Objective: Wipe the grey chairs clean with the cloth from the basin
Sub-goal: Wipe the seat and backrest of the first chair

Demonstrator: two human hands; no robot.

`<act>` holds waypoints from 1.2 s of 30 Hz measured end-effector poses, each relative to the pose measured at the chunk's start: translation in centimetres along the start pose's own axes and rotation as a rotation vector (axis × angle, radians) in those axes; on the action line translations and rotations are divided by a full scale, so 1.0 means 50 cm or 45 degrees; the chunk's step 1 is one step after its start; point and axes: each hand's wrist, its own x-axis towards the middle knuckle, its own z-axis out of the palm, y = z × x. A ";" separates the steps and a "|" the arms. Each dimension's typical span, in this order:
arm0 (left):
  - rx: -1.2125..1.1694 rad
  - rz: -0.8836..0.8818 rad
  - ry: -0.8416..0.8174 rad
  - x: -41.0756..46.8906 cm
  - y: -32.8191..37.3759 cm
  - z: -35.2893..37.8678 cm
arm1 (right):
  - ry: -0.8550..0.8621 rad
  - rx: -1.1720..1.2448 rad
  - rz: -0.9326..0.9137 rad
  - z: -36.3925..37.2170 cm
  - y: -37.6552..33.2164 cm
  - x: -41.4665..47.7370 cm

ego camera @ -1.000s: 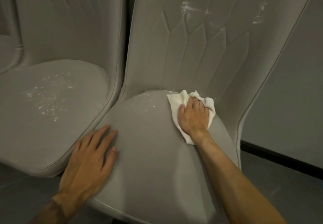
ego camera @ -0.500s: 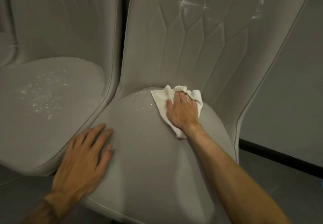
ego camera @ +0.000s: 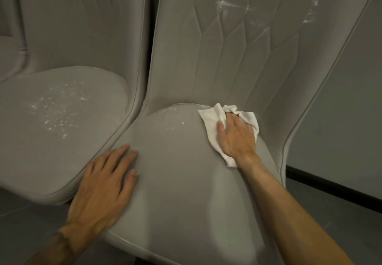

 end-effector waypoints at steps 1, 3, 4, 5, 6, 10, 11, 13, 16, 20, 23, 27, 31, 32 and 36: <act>-0.008 -0.009 -0.010 0.000 0.000 0.000 | 0.005 -0.029 0.064 0.005 -0.007 -0.003; -0.017 -0.019 -0.018 0.001 0.000 0.000 | -0.024 -0.048 0.081 0.019 -0.062 0.016; -0.011 -0.015 -0.017 0.001 0.000 0.000 | -0.059 -0.045 0.014 0.027 -0.094 0.030; -0.005 -0.014 -0.015 0.001 0.001 -0.001 | -0.086 -0.040 -0.086 0.033 -0.118 0.042; 0.000 -0.014 -0.012 0.000 0.002 -0.002 | -0.117 -0.018 -0.181 0.032 -0.131 0.050; -0.004 0.006 0.017 -0.002 0.000 0.000 | 0.013 0.032 -0.311 0.005 -0.052 0.027; -0.003 0.004 0.023 -0.001 -0.001 0.000 | 0.060 0.019 -0.245 0.001 -0.026 0.013; -0.006 0.001 0.025 0.000 -0.003 0.004 | -0.001 -0.023 -0.049 0.010 -0.018 0.008; -0.021 -0.004 0.020 0.001 -0.004 0.006 | -0.061 0.000 -0.050 0.033 -0.110 0.043; -0.022 0.014 0.009 -0.004 -0.008 0.008 | -0.167 0.016 -0.370 0.019 -0.125 0.062; -0.038 0.009 0.030 -0.002 -0.012 0.012 | -0.071 0.039 -0.250 0.009 -0.060 0.056; -0.020 0.005 0.033 0.001 -0.013 0.016 | -0.078 -0.028 -0.178 0.043 -0.169 0.061; 0.007 0.002 0.009 -0.001 -0.007 0.015 | -0.133 0.130 -0.419 0.037 -0.205 0.054; 0.000 0.001 0.009 -0.001 -0.009 0.015 | -0.104 0.131 -0.441 0.031 -0.176 0.056; -0.002 0.003 0.028 0.001 -0.011 0.019 | -0.080 0.064 -0.124 0.025 -0.122 0.070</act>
